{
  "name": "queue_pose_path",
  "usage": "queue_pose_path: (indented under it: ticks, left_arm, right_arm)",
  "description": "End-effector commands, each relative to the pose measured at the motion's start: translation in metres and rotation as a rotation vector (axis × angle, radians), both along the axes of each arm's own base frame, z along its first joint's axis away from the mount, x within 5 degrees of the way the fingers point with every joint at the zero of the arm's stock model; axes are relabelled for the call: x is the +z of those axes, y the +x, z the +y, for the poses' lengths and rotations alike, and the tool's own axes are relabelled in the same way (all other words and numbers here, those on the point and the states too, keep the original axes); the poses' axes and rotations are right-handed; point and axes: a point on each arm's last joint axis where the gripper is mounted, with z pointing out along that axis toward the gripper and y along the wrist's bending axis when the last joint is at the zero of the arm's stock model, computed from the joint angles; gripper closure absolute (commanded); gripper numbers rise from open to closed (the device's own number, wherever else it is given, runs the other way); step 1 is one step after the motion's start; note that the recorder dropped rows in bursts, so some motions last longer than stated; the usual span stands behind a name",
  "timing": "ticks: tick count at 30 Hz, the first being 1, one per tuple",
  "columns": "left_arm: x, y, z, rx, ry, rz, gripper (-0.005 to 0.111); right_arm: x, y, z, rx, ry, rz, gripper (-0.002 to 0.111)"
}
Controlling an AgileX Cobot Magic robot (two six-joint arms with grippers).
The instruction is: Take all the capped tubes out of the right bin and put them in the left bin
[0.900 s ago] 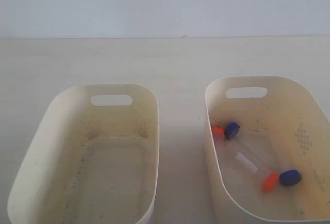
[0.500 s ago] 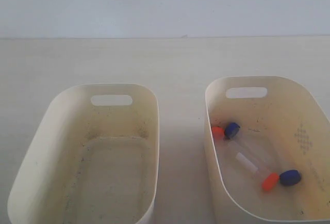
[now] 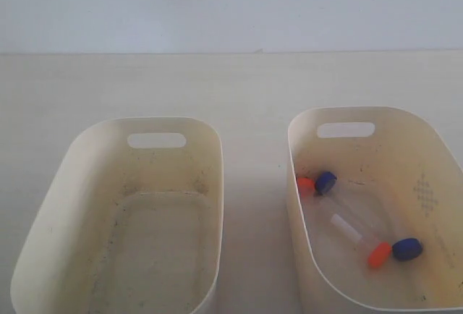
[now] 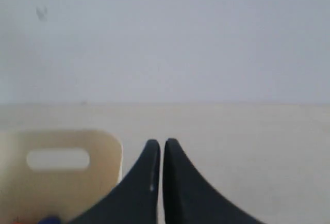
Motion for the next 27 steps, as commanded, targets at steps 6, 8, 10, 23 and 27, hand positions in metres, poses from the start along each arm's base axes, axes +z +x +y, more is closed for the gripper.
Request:
queue_pose_path:
  ticks: [6,8,10,23,27]
  left_arm:
    - [0.002,0.000,0.000,0.003,-0.007,-0.013,0.102]
    - [0.002,0.000,0.000,0.003,-0.007,-0.013,0.102]
    - [0.002,0.000,0.000,0.003,-0.007,-0.013,0.102]
    - [0.002,0.000,0.000,0.003,-0.007,-0.013,0.102]
    - [0.002,0.000,0.000,0.003,-0.007,-0.013,0.102]
  right_arm:
    - [0.032,-0.007,0.000,-0.008,-0.044,-0.362,0.106]
    - [0.041,-0.011,0.001,-0.009,-0.058,-0.468,0.106]
    - [0.051,-0.017,0.001,-0.009,-0.067,-0.593,0.106]
    - [0.150,-0.033,0.006,0.019,-0.123,-0.148,0.106]
    - [0.142,-0.012,0.008,0.089,-0.085,0.335,0.106]
